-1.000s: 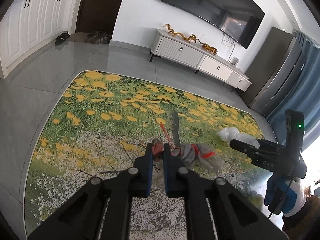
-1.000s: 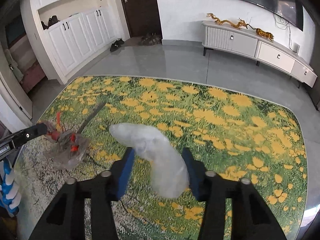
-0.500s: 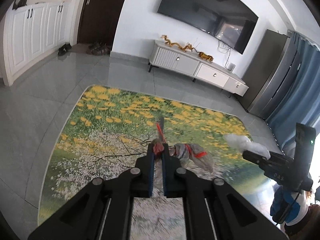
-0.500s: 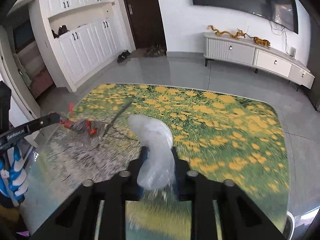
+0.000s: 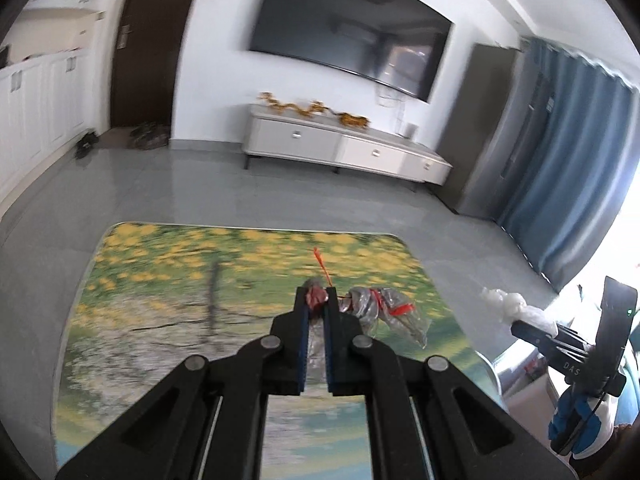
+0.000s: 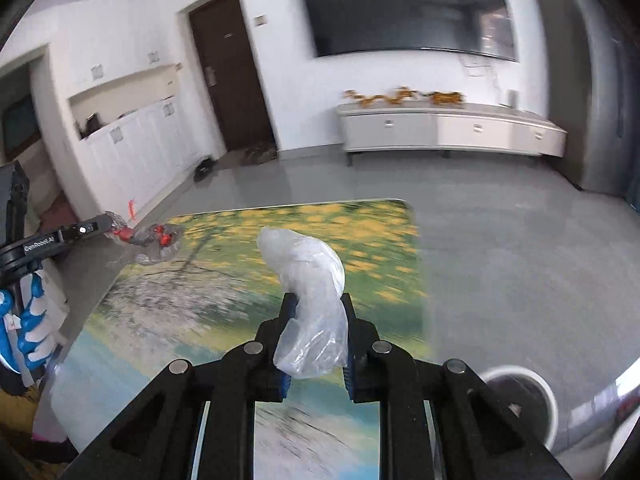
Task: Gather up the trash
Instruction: 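Carry both bags over the bin and open both tools to drop them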
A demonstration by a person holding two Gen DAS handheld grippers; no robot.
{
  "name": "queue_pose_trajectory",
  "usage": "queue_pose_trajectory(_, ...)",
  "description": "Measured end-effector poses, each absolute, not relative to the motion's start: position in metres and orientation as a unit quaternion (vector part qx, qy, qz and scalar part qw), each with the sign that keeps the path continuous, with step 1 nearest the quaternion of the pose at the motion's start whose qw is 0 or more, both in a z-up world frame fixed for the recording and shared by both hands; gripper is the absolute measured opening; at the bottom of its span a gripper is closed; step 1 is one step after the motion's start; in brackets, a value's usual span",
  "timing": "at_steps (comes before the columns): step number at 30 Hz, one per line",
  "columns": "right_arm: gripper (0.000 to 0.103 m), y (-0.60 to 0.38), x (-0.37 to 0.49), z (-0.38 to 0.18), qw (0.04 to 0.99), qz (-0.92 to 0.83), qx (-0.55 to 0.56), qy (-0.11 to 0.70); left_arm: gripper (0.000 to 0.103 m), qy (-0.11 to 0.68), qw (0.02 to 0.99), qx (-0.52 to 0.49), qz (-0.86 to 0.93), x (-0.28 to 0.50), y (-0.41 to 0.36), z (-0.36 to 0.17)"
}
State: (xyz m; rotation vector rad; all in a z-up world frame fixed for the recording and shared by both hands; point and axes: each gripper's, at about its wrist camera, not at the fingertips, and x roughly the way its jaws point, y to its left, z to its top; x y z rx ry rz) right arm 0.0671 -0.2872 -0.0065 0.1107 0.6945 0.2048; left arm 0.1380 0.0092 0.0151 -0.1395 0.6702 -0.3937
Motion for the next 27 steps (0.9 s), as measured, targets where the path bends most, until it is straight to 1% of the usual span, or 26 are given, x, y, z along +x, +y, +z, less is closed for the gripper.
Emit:
queue_pose_trajectory(6,0.018,-0.374,0.022,-0.024,0.935,0.022,0.093,0.341,0.006,0.34,0.905,-0.026,-0.254,0.134,-0.088,0.014)
queue_pose_trajectory(15,0.019,-0.469,-0.013,-0.079,0.912,-0.058,0.156,0.375,0.006,0.377,0.861,0.04,-0.34,0.124,-0.248,-0.016)
queue_pose_trajectory(22,0.021,-0.512,-0.009,-0.124,0.891,-0.079,0.189,0.406,0.006,0.402,0.836,0.058,-0.37,0.125,-0.33,-0.046)
queue_pose_trajectory(27,0.022,-0.53,0.0,-0.144,0.881,-0.091,0.209,0.414,0.008,0.42,0.821,0.065,-0.381,0.126,-0.372,-0.069)
